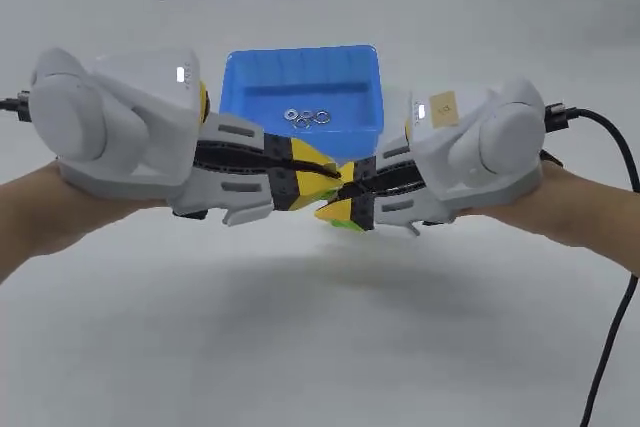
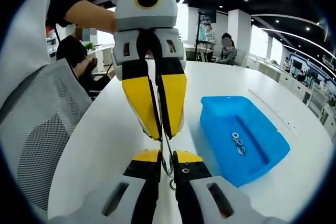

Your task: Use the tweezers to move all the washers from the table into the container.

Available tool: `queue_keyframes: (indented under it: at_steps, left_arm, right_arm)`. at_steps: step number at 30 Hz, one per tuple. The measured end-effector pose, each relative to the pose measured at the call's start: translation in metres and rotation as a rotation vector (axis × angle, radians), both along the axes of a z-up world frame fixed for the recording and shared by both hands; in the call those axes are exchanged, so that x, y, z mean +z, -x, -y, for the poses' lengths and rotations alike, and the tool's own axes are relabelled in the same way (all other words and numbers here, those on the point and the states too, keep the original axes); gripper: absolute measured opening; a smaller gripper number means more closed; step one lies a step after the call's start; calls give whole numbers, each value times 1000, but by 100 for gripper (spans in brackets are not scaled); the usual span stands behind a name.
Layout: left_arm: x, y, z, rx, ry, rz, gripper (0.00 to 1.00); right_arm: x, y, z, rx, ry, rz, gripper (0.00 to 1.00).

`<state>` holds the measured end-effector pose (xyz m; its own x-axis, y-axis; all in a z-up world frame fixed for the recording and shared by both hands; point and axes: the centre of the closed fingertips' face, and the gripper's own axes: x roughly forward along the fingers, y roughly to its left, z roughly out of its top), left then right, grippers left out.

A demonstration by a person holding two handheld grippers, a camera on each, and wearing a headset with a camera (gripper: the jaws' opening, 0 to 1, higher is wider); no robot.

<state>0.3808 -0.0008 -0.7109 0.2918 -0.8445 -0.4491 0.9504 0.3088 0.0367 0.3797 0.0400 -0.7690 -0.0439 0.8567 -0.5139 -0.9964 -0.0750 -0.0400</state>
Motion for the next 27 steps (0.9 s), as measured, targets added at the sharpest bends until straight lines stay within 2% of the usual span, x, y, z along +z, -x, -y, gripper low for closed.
queue_keyframes:
  at_steps: [4, 6, 7, 10, 14, 16, 19, 22, 23, 25, 27]
  left_arm:
    - [-2, 0, 0, 26, -8, -19, 8]
    - [-2, 2, 1, 26, -18, -12, 10]
    - [-2, 2, 1, 36, -10, -27, 12]
    - [0, 2, -1, 71, 1, -34, 18]
    - [2, 1, -9, 123, -2, -23, 22]
    - [7, 1, -13, 159, 19, -26, 24]
    - [11, 6, -24, 216, 26, -28, 26]
    - [15, 13, -32, 255, 57, -29, 29]
    - [23, 17, -31, 261, 118, -33, 31]
    - [33, 20, -32, 274, 167, -27, 37]
    - [35, 25, -39, 275, 150, -27, 38]
  right_arm:
    - [1, 1, 0, -3, 6, 13, 9]
    - [1, 1, -1, -10, 1, 6, 9]
    - [2, 1, -1, -16, -4, 5, 9]
    - [3, -1, -2, -40, -8, 2, 9]
    - [8, -2, -3, -47, -18, 0, 9]
    - [10, 0, -4, -41, -14, 8, 9]
    - [16, 3, -4, -29, -8, 14, 9]
    - [25, 5, -5, -23, -11, 20, 9]
    - [28, 6, -5, -18, -12, 26, 9]
    - [35, 6, -5, -10, -11, 34, 9]
    - [42, 5, -4, 0, -7, 51, 9]
